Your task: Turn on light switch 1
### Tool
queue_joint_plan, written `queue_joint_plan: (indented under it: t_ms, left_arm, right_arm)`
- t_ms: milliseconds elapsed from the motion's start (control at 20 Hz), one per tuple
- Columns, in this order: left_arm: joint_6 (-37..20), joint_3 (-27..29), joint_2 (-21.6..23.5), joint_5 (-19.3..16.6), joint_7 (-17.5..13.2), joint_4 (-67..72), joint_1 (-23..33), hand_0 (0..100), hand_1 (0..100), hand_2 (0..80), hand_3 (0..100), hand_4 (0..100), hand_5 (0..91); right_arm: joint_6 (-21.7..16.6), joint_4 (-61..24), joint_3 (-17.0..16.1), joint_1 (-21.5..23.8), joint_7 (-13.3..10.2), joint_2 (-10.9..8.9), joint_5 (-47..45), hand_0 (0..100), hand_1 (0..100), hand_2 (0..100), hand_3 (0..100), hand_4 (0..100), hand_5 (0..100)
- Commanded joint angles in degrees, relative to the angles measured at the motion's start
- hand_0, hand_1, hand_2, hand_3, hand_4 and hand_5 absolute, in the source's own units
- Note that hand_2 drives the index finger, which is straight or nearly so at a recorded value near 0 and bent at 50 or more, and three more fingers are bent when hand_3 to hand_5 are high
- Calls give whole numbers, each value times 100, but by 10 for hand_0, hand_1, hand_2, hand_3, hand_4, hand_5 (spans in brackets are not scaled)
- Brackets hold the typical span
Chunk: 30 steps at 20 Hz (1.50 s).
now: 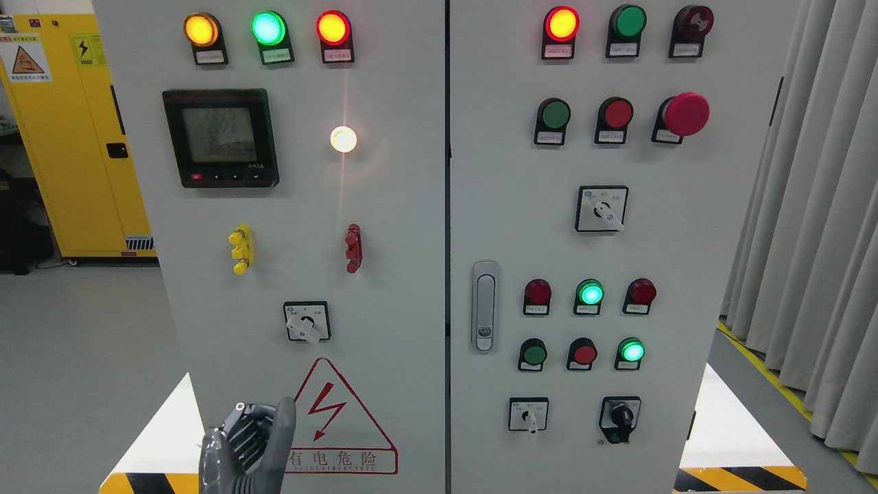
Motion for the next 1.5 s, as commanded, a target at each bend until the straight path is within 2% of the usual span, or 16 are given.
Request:
queue_joint_plan:
  t_ms: [0, 100, 150, 250, 350, 400, 500, 600, 700, 800, 850, 900, 1000, 1050, 1200, 1450]
  left_arm:
    - [-943, 315, 393, 570, -317, 821, 1288, 19, 375, 544, 857, 856, 743]
    - [-1445, 578, 481, 746, -756, 1375, 1474, 25, 373, 528, 809, 835, 717]
    - [-1612, 736, 508, 860, -958, 1674, 1535, 32, 362, 505, 733, 801, 645]
    - [-1780, 939, 569, 948, -1284, 2219, 1650, 36, 352, 490, 715, 792, 621]
    - [-1921, 1080, 605, 949, -1487, 2886, 1720, 39, 343, 457, 686, 755, 528]
    - [-2035, 1124, 605, 949, -1566, 3272, 1729, 41, 341, 449, 680, 751, 521]
    - [-2237, 1134, 631, 940, -1733, 4063, 1738, 50, 344, 374, 625, 682, 420]
    - [-2308, 1099, 640, 914, -1918, 4872, 1756, 53, 355, 341, 592, 650, 379]
    - [-2299, 1063, 640, 905, -2041, 5715, 1756, 87, 377, 266, 513, 571, 249]
    - [-2308, 985, 631, 852, -2138, 6489, 1747, 127, 381, 177, 407, 441, 39]
    - [-2300, 888, 622, 852, -2173, 6824, 1747, 127, 381, 177, 407, 441, 39]
    - [-2299, 783, 622, 852, -2199, 7166, 1738, 138, 378, 96, 321, 373, 0]
    - [-2299, 668, 596, 852, -2235, 7931, 1677, 149, 373, 47, 271, 321, 0]
    - [-2291, 607, 587, 843, -2235, 8291, 1624, 168, 370, 0, 196, 273, 0]
    - [-2282, 256, 622, 835, -2305, 9390, 1308, 223, 366, 0, 6, 169, 0]
    - [-2142, 0, 605, 861, -2506, 10227, 983, 279, 355, 0, 0, 30, 0]
  right_arm:
    - [-5, 0, 0, 0, -4, 0, 0, 0, 500, 40, 0, 0, 0]
    - [-5, 0, 0, 0, 4, 0, 0, 0, 500, 40, 0, 0, 0]
    - [-5, 0, 0, 0, 4, 0, 0, 0, 500, 40, 0, 0, 0]
    - [-5, 0, 0, 0, 4, 0, 0, 0, 500, 40, 0, 0, 0]
    - [-5, 0, 0, 0, 4, 0, 0, 0, 500, 40, 0, 0, 0]
    - [-5, 0, 0, 0, 4, 0, 0, 0, 500, 40, 0, 0, 0]
    - [-5, 0, 0, 0, 4, 0, 0, 0, 500, 40, 0, 0, 0]
    - [-5, 0, 0, 0, 4, 0, 0, 0, 500, 40, 0, 0, 0]
    - [-5, 0, 0, 0, 4, 0, 0, 0, 500, 40, 0, 0, 0]
    - [-5, 0, 0, 0, 4, 0, 0, 0, 500, 40, 0, 0, 0]
    - [-5, 0, 0, 0, 4, 0, 0, 0, 500, 40, 0, 0, 0]
    - [-5, 0, 0, 0, 4, 0, 0, 0, 500, 40, 0, 0, 0]
    - [-5, 0, 0, 0, 4, 0, 0, 0, 500, 40, 0, 0, 0]
    - [-5, 0, 0, 0, 4, 0, 0, 0, 500, 40, 0, 0, 0]
    - [-5, 0, 0, 0, 4, 0, 0, 0, 500, 40, 0, 0, 0]
    - [-5, 0, 0, 0, 4, 0, 0, 0, 500, 40, 0, 0, 0]
